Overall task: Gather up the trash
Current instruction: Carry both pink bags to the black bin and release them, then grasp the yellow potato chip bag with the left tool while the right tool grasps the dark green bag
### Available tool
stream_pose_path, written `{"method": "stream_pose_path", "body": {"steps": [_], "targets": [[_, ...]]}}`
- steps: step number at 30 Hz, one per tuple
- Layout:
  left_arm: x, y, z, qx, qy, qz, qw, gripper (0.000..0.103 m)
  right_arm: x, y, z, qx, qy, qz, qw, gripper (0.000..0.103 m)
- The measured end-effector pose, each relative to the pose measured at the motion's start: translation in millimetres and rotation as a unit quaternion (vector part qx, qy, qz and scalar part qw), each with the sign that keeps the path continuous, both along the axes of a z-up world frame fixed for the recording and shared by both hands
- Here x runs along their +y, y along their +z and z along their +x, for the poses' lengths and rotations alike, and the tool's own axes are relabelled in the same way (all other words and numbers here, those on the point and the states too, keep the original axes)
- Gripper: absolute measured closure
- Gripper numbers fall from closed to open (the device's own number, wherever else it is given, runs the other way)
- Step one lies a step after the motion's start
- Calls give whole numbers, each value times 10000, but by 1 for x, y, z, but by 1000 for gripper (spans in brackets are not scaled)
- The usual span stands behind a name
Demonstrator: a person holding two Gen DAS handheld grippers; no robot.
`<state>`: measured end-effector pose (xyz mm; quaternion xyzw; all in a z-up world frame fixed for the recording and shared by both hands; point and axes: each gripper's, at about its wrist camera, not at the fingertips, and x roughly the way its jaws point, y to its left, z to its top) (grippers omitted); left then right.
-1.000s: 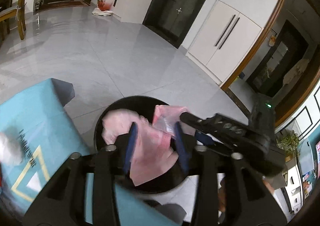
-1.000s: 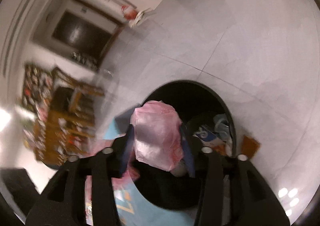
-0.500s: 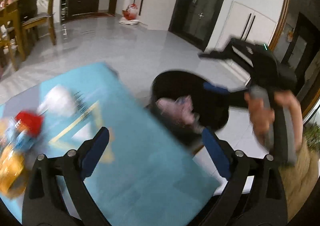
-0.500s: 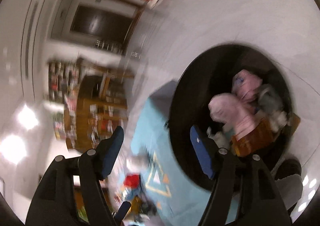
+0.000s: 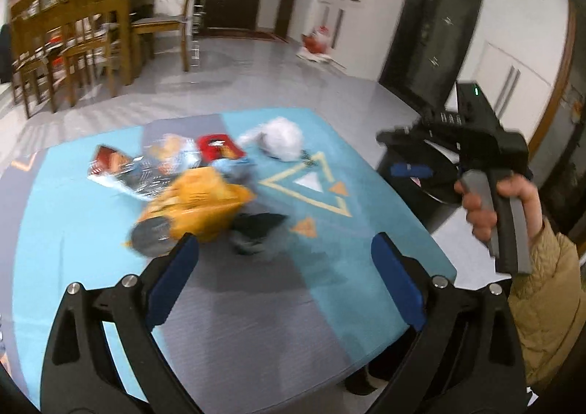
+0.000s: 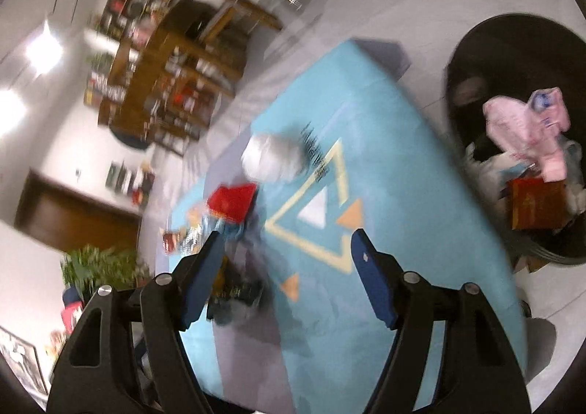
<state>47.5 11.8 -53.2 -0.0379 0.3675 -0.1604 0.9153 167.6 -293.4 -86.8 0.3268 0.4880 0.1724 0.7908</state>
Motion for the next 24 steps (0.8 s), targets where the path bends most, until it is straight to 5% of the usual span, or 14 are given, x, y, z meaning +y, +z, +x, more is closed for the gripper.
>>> {"method": "stream_pose_path", "body": {"steps": [12, 24], "targets": [[89, -16, 11, 318, 1104, -578, 9917, 8, 65, -14, -12, 169, 867, -740, 9933, 28], [86, -25, 60, 835, 636, -1031, 9891, 5, 114, -13, -16, 101, 1695, -932, 9811, 21]]}}
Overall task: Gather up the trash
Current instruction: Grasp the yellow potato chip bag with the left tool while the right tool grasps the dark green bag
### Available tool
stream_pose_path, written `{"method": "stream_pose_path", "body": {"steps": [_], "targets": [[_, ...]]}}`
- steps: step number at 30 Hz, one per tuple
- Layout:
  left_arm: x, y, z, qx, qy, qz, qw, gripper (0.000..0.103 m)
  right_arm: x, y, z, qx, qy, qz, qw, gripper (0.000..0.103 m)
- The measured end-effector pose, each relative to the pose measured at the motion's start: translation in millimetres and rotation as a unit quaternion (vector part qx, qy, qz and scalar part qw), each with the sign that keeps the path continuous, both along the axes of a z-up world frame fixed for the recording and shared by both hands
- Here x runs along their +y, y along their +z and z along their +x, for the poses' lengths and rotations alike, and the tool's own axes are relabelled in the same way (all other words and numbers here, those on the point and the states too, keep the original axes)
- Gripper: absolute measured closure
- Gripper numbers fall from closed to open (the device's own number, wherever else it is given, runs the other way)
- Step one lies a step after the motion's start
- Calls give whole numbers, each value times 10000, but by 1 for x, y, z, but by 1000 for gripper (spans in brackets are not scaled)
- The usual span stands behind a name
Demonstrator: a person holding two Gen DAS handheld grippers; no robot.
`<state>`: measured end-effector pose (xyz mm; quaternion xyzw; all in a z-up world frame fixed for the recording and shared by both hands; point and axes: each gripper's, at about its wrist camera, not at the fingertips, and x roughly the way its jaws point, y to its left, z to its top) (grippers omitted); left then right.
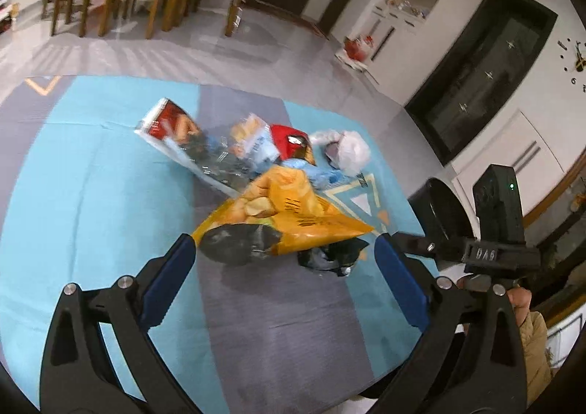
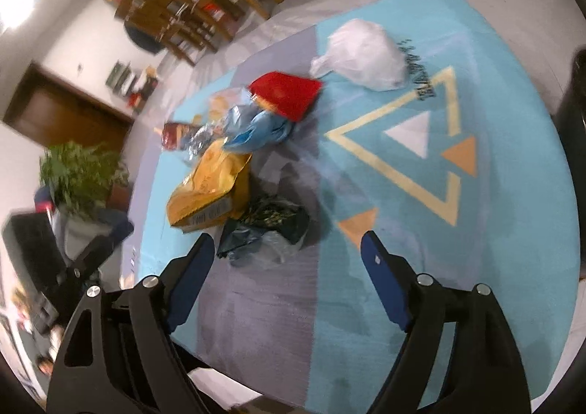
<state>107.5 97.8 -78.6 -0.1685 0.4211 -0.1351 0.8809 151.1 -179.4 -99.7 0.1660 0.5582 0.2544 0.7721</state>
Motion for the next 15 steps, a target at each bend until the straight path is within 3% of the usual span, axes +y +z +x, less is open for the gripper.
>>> {"method": "stream_pose_path", "body": {"steps": [3, 8, 15], "targets": [[-3, -4, 18, 146, -82, -97, 9998, 5, 18, 0, -4, -203, 274, -460, 9984, 21], [5, -19, 44, 534, 72, -577, 9969, 5, 44, 2, -10, -637, 671, -823, 9923, 21], [9, -40, 62, 846, 343, -357, 9952, 5, 73, -12, -6, -883, 922, -1369, 9823, 21]]}}
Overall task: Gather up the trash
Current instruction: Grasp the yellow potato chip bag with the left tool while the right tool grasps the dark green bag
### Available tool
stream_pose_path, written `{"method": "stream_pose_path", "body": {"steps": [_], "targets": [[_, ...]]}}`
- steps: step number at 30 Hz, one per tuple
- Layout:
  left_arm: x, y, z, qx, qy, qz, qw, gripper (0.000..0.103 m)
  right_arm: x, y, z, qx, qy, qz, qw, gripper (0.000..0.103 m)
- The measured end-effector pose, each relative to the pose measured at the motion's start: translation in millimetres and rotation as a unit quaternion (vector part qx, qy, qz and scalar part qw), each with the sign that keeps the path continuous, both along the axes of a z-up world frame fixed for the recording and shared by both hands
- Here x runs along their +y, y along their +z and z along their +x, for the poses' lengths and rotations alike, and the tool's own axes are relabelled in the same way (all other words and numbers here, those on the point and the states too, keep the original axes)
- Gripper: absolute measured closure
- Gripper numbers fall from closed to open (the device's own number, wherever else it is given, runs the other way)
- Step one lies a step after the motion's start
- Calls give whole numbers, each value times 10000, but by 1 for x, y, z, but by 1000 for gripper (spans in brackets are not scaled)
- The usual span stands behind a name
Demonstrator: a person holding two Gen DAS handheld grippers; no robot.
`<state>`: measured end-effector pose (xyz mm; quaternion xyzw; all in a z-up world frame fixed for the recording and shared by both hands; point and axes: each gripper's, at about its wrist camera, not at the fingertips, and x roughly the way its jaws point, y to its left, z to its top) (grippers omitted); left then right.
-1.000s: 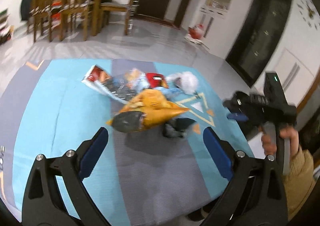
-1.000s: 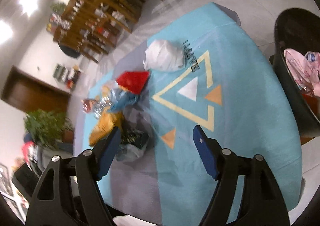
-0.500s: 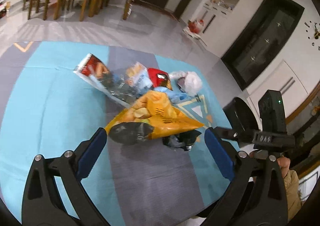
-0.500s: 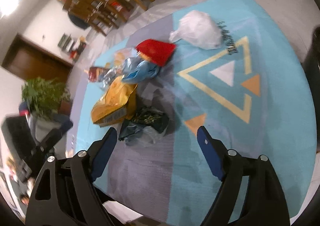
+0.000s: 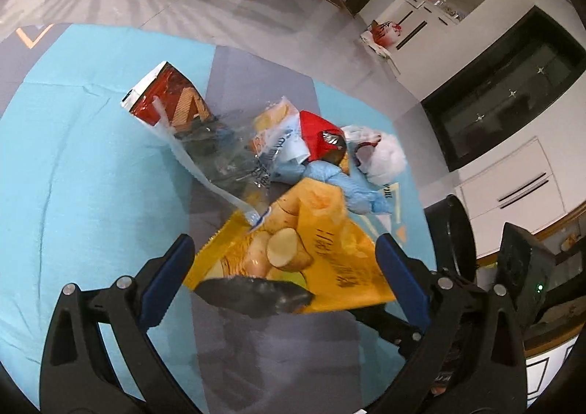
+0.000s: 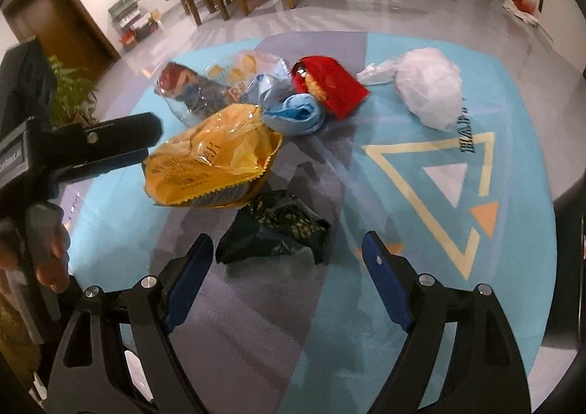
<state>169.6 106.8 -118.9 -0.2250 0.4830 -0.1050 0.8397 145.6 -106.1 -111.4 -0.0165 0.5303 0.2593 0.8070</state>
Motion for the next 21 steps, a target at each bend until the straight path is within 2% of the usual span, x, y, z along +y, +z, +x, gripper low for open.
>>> {"method": "stream_pose_path", "body": {"steps": [5, 8, 9, 11, 12, 14, 15, 18, 19, 21], "targets": [[-4, -17, 7, 260, -63, 73, 9996, 5, 15, -15, 7, 15, 107, -226, 9997, 21], [-6, -32, 9, 523, -89, -29, 9986, 5, 21, -21, 7, 36, 186, -244, 9995, 21], [-6, -36, 9, 588, -85, -12, 9982, 5, 21, -22, 7, 25, 179, -234, 9996, 22], [-7, -41, 8, 688, -62, -72, 9976, 12, 20, -24, 6, 10, 160, -253, 9996, 36], [-8, -42, 7, 709, -72, -122, 9974, 13, 19, -25, 6, 21, 157, -274, 9995, 37], [-9, -41, 6, 647, -45, -74, 9979, 20, 16, -27, 6, 26, 109, -328, 9994, 43], [-10, -38, 4, 580, -48, -46, 9983, 28, 15, -28, 5, 22, 103, -322, 9994, 44], [-12, -35, -2, 531, -48, -76, 9986, 69, 16, -28, 2, -45, 150, -415, 9990, 50], [-15, -36, -3, 534, -53, -43, 9985, 75, 16, -27, 3, -47, 148, -413, 9990, 52], [-15, -41, -4, 603, -66, -183, 9980, 78, 14, -28, 2, -38, 148, -427, 9990, 54]]}}
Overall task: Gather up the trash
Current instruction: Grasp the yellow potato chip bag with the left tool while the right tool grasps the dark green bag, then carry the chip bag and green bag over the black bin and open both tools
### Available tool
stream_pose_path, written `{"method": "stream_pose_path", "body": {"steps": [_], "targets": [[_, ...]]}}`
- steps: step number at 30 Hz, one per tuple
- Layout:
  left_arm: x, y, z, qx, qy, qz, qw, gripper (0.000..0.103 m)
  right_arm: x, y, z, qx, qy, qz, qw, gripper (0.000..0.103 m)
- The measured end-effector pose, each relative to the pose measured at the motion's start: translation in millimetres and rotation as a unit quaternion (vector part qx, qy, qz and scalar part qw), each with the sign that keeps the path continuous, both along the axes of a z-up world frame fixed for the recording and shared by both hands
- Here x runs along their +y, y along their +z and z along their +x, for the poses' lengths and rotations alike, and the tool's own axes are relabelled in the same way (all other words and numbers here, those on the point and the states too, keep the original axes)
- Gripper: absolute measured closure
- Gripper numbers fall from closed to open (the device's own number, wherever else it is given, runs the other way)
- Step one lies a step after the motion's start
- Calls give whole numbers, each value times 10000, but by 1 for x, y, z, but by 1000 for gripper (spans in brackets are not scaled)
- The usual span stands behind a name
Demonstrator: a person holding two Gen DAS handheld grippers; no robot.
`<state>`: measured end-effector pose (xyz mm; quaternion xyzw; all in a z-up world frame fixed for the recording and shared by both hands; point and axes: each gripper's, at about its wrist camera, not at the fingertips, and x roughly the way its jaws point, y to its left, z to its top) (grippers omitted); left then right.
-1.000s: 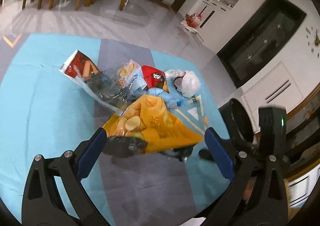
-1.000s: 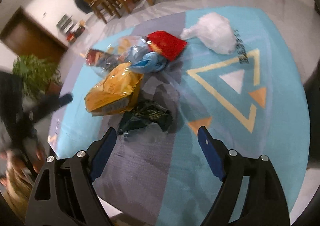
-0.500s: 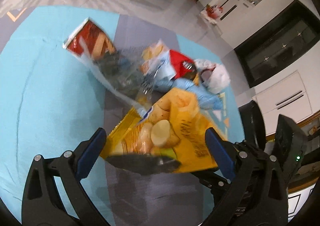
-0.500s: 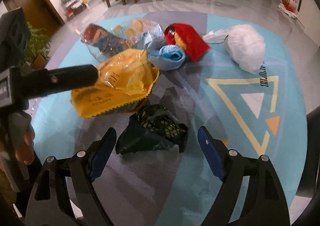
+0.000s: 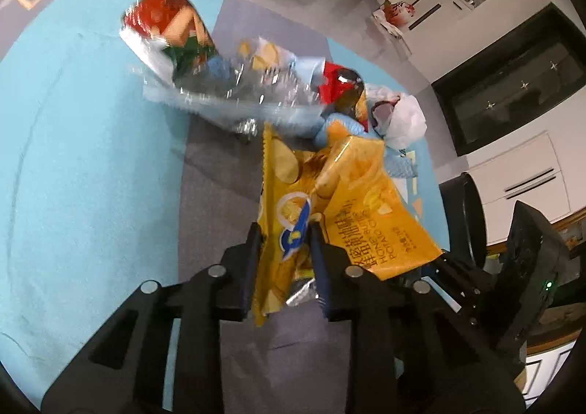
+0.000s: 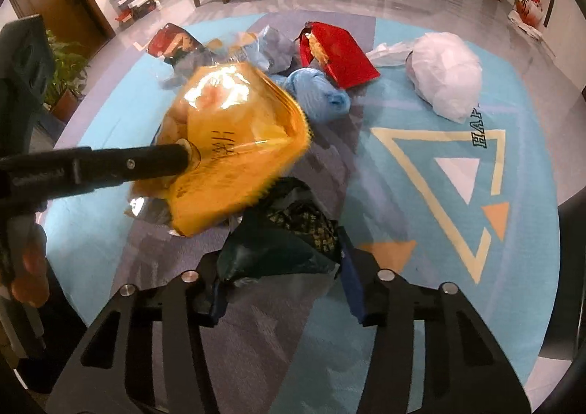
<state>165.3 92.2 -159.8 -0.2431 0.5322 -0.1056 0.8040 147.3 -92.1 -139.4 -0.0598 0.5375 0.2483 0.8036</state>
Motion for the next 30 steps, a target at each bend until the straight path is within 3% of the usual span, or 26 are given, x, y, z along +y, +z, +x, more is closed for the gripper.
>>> {"method": "stream_pose_path", "body": {"steps": [10, 17, 30], "targets": [[-8, -3, -15, 51, -176, -25, 9998, 96, -8, 4, -5, -22, -126, 115, 9999, 56], [-7, 20, -47, -338, -323, 34, 9989, 96, -33, 13, -15, -50, -312, 288, 9991, 56], [1, 52, -90, -812, 65, 31, 9967, 96, -69, 40, -28, -302, -653, 962, 9928, 56]]}}
